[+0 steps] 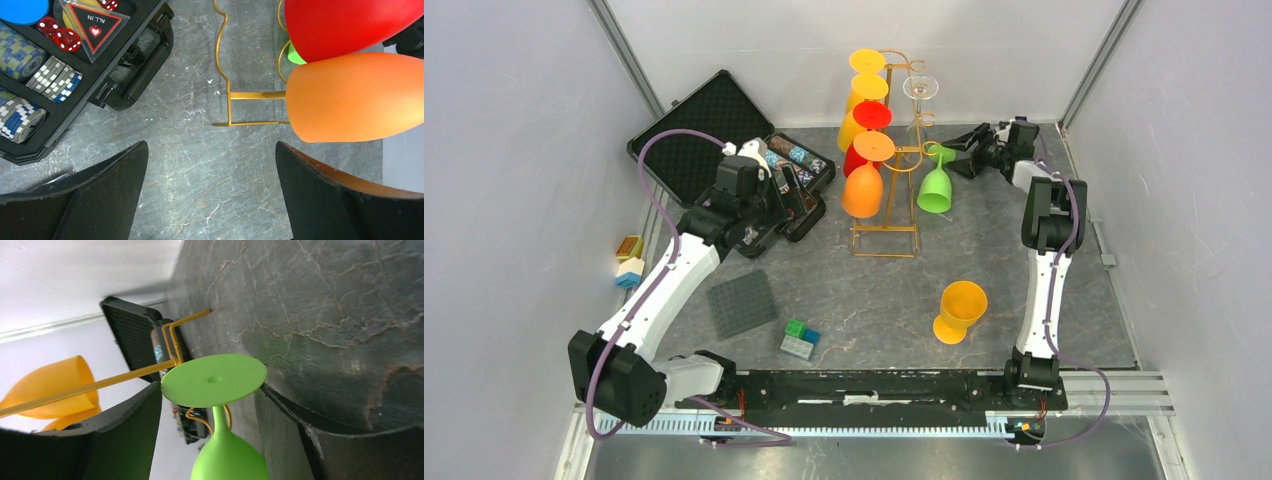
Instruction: Place the wine glass upside down on the wine glass rack
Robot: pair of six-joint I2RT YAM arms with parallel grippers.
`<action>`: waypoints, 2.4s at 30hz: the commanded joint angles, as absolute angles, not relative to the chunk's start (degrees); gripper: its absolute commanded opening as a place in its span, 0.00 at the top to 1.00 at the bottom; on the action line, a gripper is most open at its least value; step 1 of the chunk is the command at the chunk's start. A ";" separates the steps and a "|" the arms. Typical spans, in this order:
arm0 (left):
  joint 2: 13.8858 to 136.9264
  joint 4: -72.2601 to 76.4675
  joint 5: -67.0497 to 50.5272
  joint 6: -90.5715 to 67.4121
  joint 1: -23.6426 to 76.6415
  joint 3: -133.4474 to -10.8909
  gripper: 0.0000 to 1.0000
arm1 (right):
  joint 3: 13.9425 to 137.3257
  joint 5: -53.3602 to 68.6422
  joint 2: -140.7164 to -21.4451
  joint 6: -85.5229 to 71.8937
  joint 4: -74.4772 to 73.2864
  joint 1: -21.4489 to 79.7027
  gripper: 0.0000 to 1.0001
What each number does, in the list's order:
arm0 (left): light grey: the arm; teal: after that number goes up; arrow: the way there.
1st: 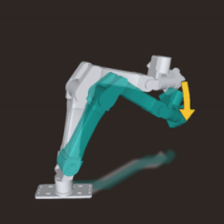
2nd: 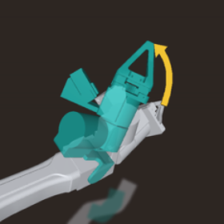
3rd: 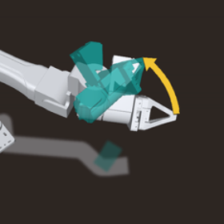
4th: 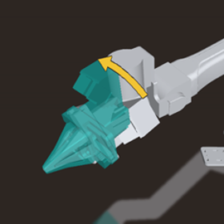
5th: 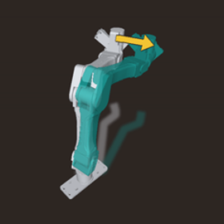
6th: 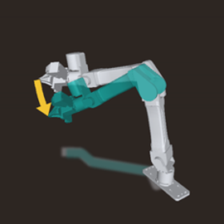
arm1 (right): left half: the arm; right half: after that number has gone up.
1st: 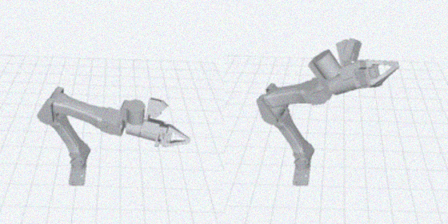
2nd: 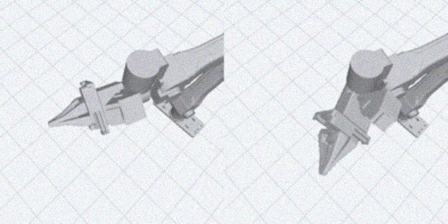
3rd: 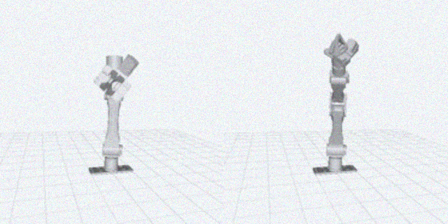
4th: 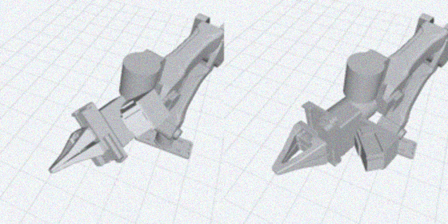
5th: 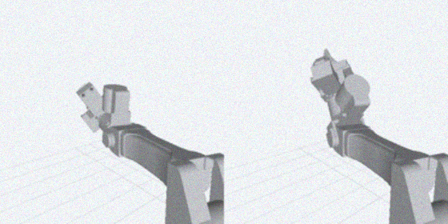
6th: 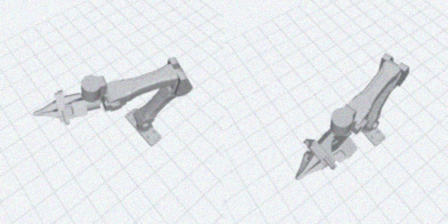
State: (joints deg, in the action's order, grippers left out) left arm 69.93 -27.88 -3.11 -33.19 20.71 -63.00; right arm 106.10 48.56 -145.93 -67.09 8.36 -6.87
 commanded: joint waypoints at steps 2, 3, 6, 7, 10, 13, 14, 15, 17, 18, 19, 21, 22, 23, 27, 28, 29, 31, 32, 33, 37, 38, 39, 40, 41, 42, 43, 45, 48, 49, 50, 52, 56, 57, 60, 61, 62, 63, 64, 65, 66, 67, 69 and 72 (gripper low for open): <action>68.69 -25.36 -3.16 -33.14 20.56 -63.90 0.00 | 109.74 45.00 -146.67 -49.23 -12.16 -5.51 0.31; 68.58 -25.47 -3.22 -33.02 20.56 -63.90 0.00 | 109.71 45.00 -146.72 -49.02 -12.21 -5.16 0.31; 68.33 -25.66 -3.17 -32.83 20.57 -64.07 0.00 | 110.49 45.64 -147.49 -48.74 -12.45 -4.28 0.34; 68.17 -25.75 -3.16 -32.76 20.52 -64.16 0.00 | 110.80 45.79 -147.65 -48.14 -13.25 -4.07 0.35; 67.47 -25.98 -2.78 -32.59 20.53 -64.16 0.00 | 108.96 43.96 -145.73 -45.49 -14.67 -3.96 0.31; 67.00 -25.75 -2.55 -32.77 20.52 -63.64 0.00 | 107.50 44.07 -144.18 -43.60 -15.14 -3.96 0.29; 66.97 -25.85 -2.61 -32.74 20.56 -63.55 0.00 | 107.44 44.50 -143.86 -42.66 -15.77 -3.96 0.29; 66.97 -25.84 -2.61 -32.76 20.57 -63.54 0.00 | 106.76 44.53 -143.18 -42.00 -15.99 -3.97 0.28; 66.89 -25.93 -2.64 -32.74 20.57 -63.54 0.00 | 105.13 44.21 -141.48 -40.63 -16.09 -4.04 0.25; 66.77 -25.93 -2.64 -32.74 20.56 -63.54 0.00 | 104.83 44.17 -140.78 -39.68 -16.59 -4.04 0.24; 66.72 -25.88 -2.55 -32.70 20.57 -63.46 0.00 | 104.90 44.00 -140.39 -38.56 -17.39 -4.04 0.25; 66.71 -25.84 -2.52 -32.84 20.52 -63.41 0.00 | 104.96 43.78 -139.86 -36.38 -19.53 -4.04 0.42; 66.71 -25.84 -2.55 -32.93 20.56 -63.37 0.00 | 104.93 43.57 -139.59 -35.32 -20.54 -4.07 0.53; 66.67 -25.84 -2.58 -32.99 20.57 -63.37 0.00 | 104.76 43.15 -139.18 -34.02 -21.46 -4.13 0.61; 66.36 -25.59 -2.70 -33.35 20.56 -63.37 0.00 | 103.25 42.28 -137.17 -30.67 -23.28 -4.30 0.89; 66.24 -25.62 -2.59 -33.36 20.57 -63.42 0.00 | 102.98 42.28 -136.32 -30.14 -23.34 -4.39 0.91; 66.12 -25.66 -2.55 -33.46 20.56 -63.66 0.00 | 102.57 42.13 -135.31 -29.44 -23.37 -4.52 0.94; 65.87 -25.75 -2.63 -33.79 20.56 -64.29 0.00 | 101.78 41.87 -132.61 -28.02 -23.44 -4.82 0.97; 65.78 -25.83 -2.72 -33.98 20.52 -64.70 0.00 | 101.55 41.77 -131.16 -27.14 -23.41 -4.98 0.98; 65.81 -25.91 -2.94 -34.12 20.55 -65.32 0.00 | 101.45 41.46 -129.20 -26.34 -23.46 -5.16 0.99; 65.75 -26.02 -4.34 -34.82 20.52 -68.03 0.00 | 100.22 40.42 -120.75 -22.32 -23.54 -6.02 1.00; 65.82 -26.02 -4.68 -35.26 20.56 -68.87 0.00 | 99.50 39.98 -118.12 -21.36 -23.71 -6.29 1.00; 65.78 -25.97 -5.05 -35.71 20.57 -69.68 0.00 | 98.78 39.42 -115.76 -20.16 -23.81 -6.53 1.00; 65.79 -25.86 -5.66 -36.10 20.57 -70.38 0.00 | 97.74 38.67 -112.86 -19.24 -23.82 -6.75 1.00; 65.77 -25.47 -6.39 -36.67 20.52 -71.19 0.00 | 96.93 38.15 -109.81 -18.74 -23.87 -7.00 1.00; 65.73 -24.96 -7.30 -37.27 20.52 -71.94 0.00 | 95.98 37.70 -107.73 -18.20 -23.83 -7.16 1.00; 65.74 -24.20 -8.42 -37.96 20.57 -72.49 0.00 | 95.14 37.48 -104.80 -17.90 -23.86 -7.29 1.00; 65.72 -22.29 -10.72 -39.72 20.57 -73.64 0.00 | 93.51 37.46 -100.27 -17.48 -23.72 -7.38 1.00; 66.38 -22.00 -12.00 -43.20 20.64 -76.59 0.00 | 90.07 40.44 -93.77 -18.36 -21.10 -7.47 1.00; 66.85 -22.26 -12.69 -43.92 20.64 -78.03 0.00 | 88.60 41.72 -91.82 -19.28 -19.90 -7.45 1.00; 67.41 -22.68 -13.80 -44.45 20.72 -79.46 0.00 | 87.53 42.38 -89.42 -19.84 -18.74 -7.47 1.00; 69.00 -24.37 -15.14 -44.69 21.39 -83.24 0.00 | 85.14 44.78 -85.23 -21.39 -16.16 -7.47 1.00; 73.51 -27.93 -16.51 -42.50 26.56 -92.46 0.00 | 82.29 49.02 -77.55 -24.50 -10.51 -7.39 1.00; 74.63 -28.64 -16.60 -41.97 28.02 -95.18 0.00 | 81.46 49.57 -76.01 -25.05 -9.45 -7.38 1.00; 78.40 -30.13 -16.74 -41.25 32.98 -101.30 0.00 | 78.82 51.38 -70.70 -26.50 -5.96 -7.37 0.99; 79.40 -30.23 -16.95 -41.22 34.21 -103.08 0.00 | 78.44 52.09 -69.37 -26.75 -5.24 -7.30 0.98; 80.48 -30.23 -17.23 -41.51 35.51 -104.41 0.00 | 78.11 52.58 -68.23 -26.95 -4.58 -7.15 0.96; 81.55 -30.23 -17.35 -42.01 36.48 -105.72 0.00 | 77.98 52.92 -67.15 -27.10 -4.36 -7.04 0.94; 82.44 -30.15 -17.63 -42.48 37.66 -107.05 0.00 | 77.96 53.25 -66.19 -27.31 -4.18 -6.95 0.93; 83.50 -30.23 -18.02 -42.77 38.76 -108.11 0.00 | 77.80 53.66 -65.08 -27.64 -3.94 -6.87 0.93; 84.27 -30.23 -18.35 -43.25 39.56 -109.14 0.00 | 77.55 53.91 -63.75 -27.93 -3.57 -6.78 0.92; 85.04 -30.20 -18.79 -43.76 40.30 -109.81 0.00 | 77.21 54.16 -62.72 -28.40 -3.20 -6.65 0.90; 86.23 -30.15 -19.32 -44.94 41.33 -110.86 0.02 | 76.65 54.74 -60.34 -28.89 -2.88 -6.36 0.89; 87.05 -29.55 -20.34 -48.94 41.62 -111.18 0.03 | 74.88 56.28 -56.73 -33.78 2.64 -6.24 0.89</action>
